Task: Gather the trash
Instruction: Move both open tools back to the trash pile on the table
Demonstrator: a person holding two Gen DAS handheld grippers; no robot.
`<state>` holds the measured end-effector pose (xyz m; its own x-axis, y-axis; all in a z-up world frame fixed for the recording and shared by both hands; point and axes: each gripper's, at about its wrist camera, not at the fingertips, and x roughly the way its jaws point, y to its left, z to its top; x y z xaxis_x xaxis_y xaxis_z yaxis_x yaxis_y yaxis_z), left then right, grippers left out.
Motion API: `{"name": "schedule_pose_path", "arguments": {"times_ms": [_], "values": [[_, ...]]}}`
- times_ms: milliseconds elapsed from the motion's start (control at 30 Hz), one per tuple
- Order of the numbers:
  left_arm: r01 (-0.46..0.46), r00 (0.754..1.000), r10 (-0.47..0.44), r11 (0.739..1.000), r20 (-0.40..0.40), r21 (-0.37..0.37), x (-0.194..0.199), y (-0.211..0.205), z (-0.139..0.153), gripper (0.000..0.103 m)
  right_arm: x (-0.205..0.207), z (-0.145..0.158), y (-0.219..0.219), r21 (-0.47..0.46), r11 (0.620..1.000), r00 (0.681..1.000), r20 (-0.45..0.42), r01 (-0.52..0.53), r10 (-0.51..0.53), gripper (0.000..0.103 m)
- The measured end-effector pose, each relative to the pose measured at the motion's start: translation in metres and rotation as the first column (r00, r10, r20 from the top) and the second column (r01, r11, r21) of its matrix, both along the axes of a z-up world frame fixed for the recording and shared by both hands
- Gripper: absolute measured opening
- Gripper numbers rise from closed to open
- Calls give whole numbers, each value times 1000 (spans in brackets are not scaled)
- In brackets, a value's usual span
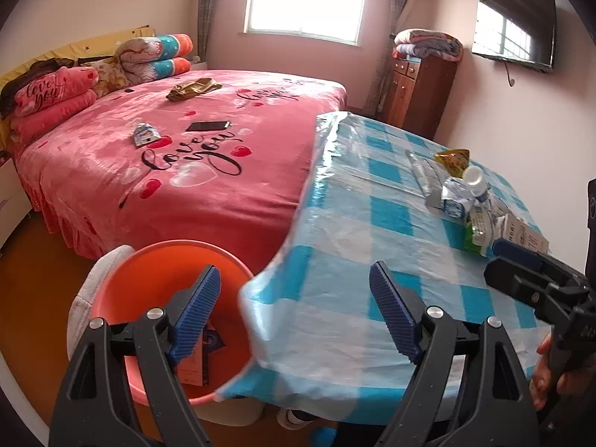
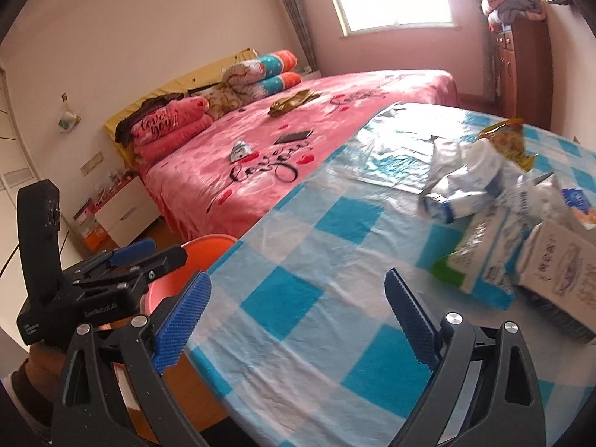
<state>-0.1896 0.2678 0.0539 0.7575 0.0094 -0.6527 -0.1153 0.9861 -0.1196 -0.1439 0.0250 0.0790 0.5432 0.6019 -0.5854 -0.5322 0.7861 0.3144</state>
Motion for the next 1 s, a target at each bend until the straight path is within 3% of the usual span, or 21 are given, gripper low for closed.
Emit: {"name": "schedule_pose_path", "arguments": {"times_ms": [300, 567, 833, 1000], "values": [[56, 997, -56, 998, -55, 2, 14, -45, 0, 83, 9, 7, -50, 16, 995, 994, 50, 94, -94, 93], [125, 990, -122, 991, -67, 43, 30, -87, 2, 83, 20, 8, -96, 43, 978, 978, 44, 203, -205, 93], [202, 977, -198, 978, -77, 44, 52, -128, 5, 83, 32, 5, -152, 113, 941, 947, -2, 319, -321, 93], [289, 953, -284, 957, -103, 34, 69, -160, 5, 83, 41, 0, -191, 149, 905, 917, -36, 398, -398, 93]]}}
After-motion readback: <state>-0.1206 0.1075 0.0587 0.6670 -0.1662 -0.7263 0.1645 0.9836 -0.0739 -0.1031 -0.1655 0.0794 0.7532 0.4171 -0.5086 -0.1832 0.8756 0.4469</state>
